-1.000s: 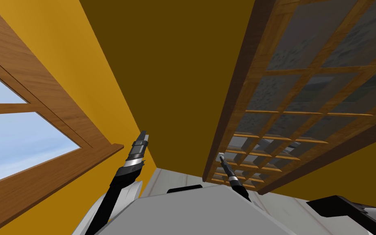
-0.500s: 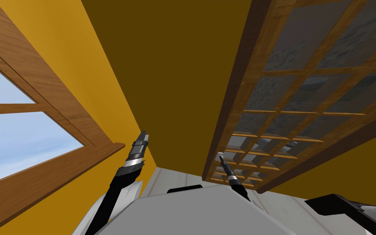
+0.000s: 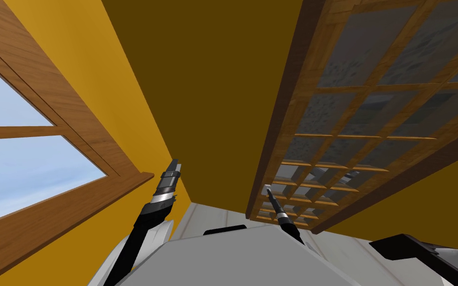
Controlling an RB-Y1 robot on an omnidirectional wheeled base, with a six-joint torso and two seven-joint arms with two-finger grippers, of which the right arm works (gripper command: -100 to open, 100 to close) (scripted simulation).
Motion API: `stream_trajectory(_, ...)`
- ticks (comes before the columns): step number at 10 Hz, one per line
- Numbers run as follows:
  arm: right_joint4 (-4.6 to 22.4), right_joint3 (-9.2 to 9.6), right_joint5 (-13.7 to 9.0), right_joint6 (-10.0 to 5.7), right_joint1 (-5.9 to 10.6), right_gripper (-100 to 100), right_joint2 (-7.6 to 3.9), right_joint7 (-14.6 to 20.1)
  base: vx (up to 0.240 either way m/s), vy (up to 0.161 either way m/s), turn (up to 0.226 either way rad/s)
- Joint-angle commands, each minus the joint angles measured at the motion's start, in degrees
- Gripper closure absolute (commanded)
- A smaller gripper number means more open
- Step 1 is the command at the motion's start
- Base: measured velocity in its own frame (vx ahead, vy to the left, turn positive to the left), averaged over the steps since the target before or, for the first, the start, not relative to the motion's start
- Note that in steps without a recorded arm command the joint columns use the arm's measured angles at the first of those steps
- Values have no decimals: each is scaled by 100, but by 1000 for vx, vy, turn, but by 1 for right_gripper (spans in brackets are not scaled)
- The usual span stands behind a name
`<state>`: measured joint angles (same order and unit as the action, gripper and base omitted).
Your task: Pull the door open
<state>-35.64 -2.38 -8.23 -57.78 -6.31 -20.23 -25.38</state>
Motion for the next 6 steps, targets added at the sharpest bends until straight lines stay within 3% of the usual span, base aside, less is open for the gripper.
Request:
stream_trajectory(1,-13,84,-45,15,7,100,22,286,-32,-10,7)
stream_trajectory(5,-14,173,-119,28,41,100,13,859,-29,-6,3)
stream_trajectory(6,25,110,-67,-21,8,-100,-7,521,-26,12,3)
